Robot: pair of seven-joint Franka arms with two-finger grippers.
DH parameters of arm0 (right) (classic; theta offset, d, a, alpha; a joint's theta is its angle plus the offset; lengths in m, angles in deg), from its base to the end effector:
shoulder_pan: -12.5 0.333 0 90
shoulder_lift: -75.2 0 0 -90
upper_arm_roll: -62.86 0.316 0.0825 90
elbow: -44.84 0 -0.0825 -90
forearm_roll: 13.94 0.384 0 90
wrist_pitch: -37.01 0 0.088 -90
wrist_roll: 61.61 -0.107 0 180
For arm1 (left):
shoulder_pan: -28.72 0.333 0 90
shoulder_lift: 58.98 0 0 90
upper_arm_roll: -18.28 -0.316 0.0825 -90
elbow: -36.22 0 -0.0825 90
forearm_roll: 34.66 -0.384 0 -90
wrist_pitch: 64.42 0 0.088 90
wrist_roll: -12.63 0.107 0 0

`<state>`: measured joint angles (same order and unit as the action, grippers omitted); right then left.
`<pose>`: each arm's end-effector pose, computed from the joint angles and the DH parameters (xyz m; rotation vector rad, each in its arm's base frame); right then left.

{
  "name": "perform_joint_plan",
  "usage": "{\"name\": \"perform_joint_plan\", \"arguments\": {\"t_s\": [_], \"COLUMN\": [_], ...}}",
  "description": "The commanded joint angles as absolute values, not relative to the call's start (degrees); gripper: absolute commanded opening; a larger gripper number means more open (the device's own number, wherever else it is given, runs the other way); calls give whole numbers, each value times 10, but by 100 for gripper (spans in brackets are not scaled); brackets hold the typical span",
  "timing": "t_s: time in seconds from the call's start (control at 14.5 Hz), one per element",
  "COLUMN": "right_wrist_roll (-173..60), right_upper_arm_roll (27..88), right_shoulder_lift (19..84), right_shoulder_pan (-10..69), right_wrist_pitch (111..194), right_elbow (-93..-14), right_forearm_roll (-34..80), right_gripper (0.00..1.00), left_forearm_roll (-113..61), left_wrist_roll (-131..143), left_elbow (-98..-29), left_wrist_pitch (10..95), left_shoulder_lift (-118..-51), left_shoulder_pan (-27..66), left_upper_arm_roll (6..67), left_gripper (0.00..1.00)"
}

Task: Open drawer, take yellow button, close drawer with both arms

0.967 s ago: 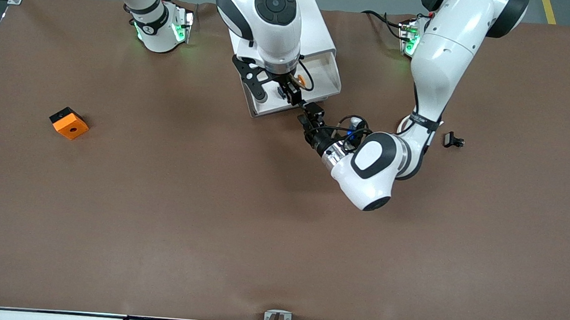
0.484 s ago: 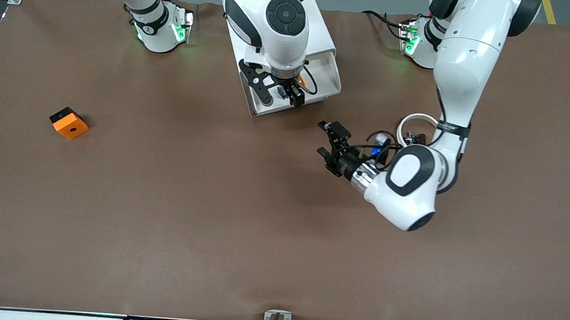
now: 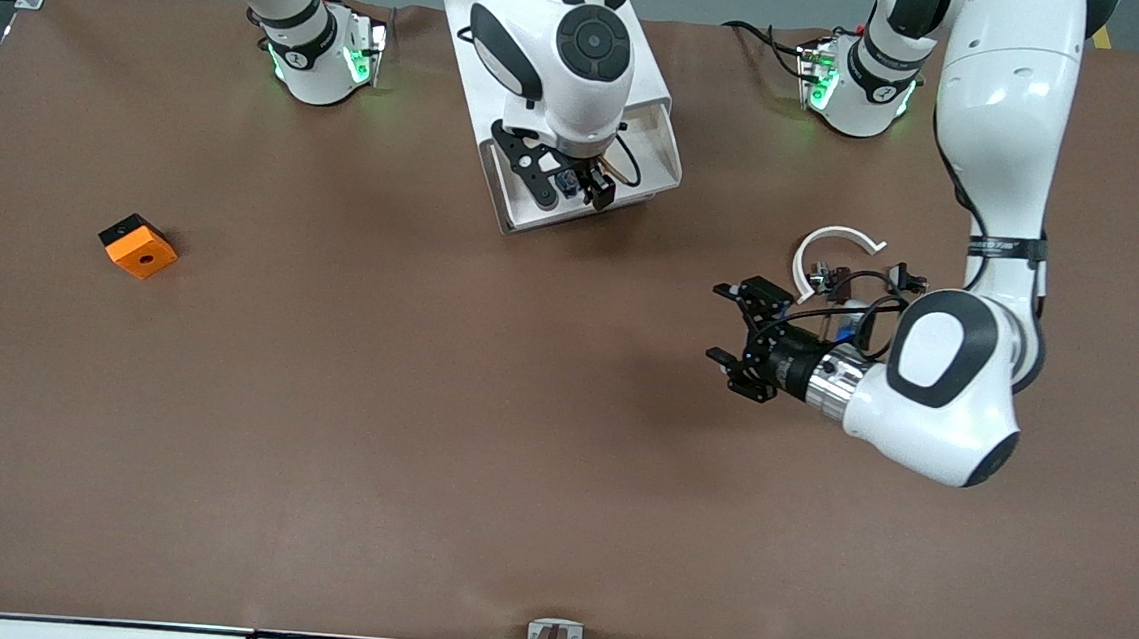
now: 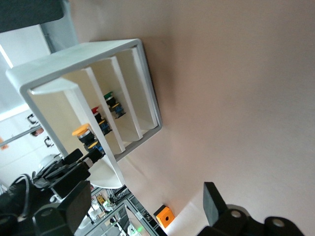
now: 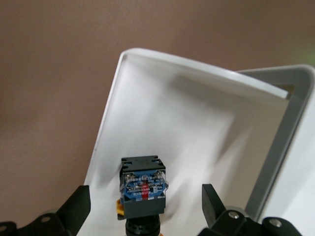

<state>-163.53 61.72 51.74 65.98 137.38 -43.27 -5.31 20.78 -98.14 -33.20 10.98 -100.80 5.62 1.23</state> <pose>0.3881 0.5276 0.4044 2.6708 -1.3003 -0.2641 0.6570 -0.2308 0.3579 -1.6257 -2.1840 1.4041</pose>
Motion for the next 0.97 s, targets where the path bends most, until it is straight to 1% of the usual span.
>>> {"name": "perform_joint_plan", "arguments": {"t_s": [0.0,0.07,0.14,0.21,0.28,0.41,0.62,0.9], "right_wrist_roll": [-1644,-1643,-1639,-1638,-1637,-1637,-1637,-1590], "right_upper_arm_roll": [616,616,616,616,616,616,614,615], "right_shoulder_lift": [512,512,512,512,512,513,515,516], "right_shoulder_pan": [666,666,666,665,662,660,651,585], "right_wrist_pitch": [1386,1387,1386,1386,1385,1382,1373,1259], "right_elbow": [-430,-430,-430,-429,-428,-425,-404,-319], "right_forearm_roll": [-65,-65,-65,-65,-65,-64,-63,-47], "right_gripper": [88,70,51,37,32,27,26,26], "left_forearm_roll": [168,139,112,89,75,62,15,-27], "left_wrist_roll": [-928,-923,-911,-902,-896,-859,-787,-723], "left_elbow": [-335,-332,-331,-332,-332,-334,-335,-334], "left_wrist_pitch": [105,106,115,140,151,151,151,153], "left_shoulder_lift": [-999,-999,-997,-990,-984,-971,-941,-933], "left_shoulder_pan": [56,54,49,46,46,53,54,50], "left_upper_arm_roll": [-4,-5,-6,-7,-9,-10,-10,-10], "left_gripper": [100,100,100,100,100,100,100,100]}}
